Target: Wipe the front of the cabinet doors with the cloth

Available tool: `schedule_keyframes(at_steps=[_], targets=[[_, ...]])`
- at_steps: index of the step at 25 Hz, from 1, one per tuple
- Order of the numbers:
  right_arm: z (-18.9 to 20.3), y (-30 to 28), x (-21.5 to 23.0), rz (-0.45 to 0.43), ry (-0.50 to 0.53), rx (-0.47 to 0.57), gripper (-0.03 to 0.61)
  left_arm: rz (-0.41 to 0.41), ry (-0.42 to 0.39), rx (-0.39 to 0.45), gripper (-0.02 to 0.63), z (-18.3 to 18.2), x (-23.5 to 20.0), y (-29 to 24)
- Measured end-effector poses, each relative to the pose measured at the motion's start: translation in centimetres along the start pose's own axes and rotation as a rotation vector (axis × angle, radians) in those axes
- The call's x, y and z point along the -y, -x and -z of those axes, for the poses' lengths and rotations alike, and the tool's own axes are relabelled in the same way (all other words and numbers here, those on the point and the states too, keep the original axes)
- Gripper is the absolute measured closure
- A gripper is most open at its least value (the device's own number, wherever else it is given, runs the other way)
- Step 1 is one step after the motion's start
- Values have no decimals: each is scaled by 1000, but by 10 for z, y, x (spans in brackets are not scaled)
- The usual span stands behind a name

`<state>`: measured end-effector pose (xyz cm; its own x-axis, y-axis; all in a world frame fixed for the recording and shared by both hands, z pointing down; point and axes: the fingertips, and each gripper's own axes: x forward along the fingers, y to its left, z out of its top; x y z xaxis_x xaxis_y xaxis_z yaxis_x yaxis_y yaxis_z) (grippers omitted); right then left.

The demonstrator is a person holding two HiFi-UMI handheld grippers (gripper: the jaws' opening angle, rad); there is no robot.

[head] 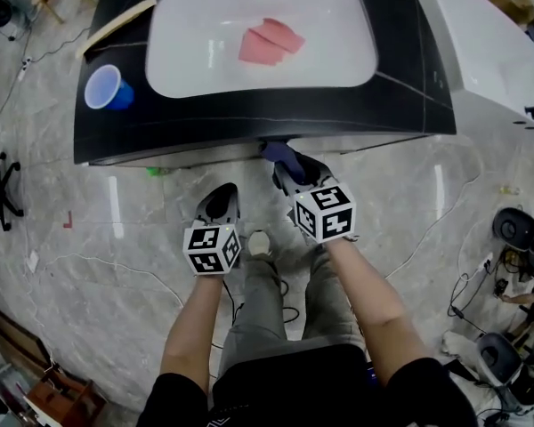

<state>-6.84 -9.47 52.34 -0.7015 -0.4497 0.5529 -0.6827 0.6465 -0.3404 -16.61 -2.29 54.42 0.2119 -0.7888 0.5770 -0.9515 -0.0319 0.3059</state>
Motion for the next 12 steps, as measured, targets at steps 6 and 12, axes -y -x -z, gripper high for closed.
schedule_keyframes(at_steps=[6, 12], targets=[[-1, 23, 37, -2, 10, 1, 462, -12, 6, 33, 598, -8, 38, -13], [4, 56, 85, 24, -8, 12, 462, -7, -1, 50, 598, -11, 81, -30]])
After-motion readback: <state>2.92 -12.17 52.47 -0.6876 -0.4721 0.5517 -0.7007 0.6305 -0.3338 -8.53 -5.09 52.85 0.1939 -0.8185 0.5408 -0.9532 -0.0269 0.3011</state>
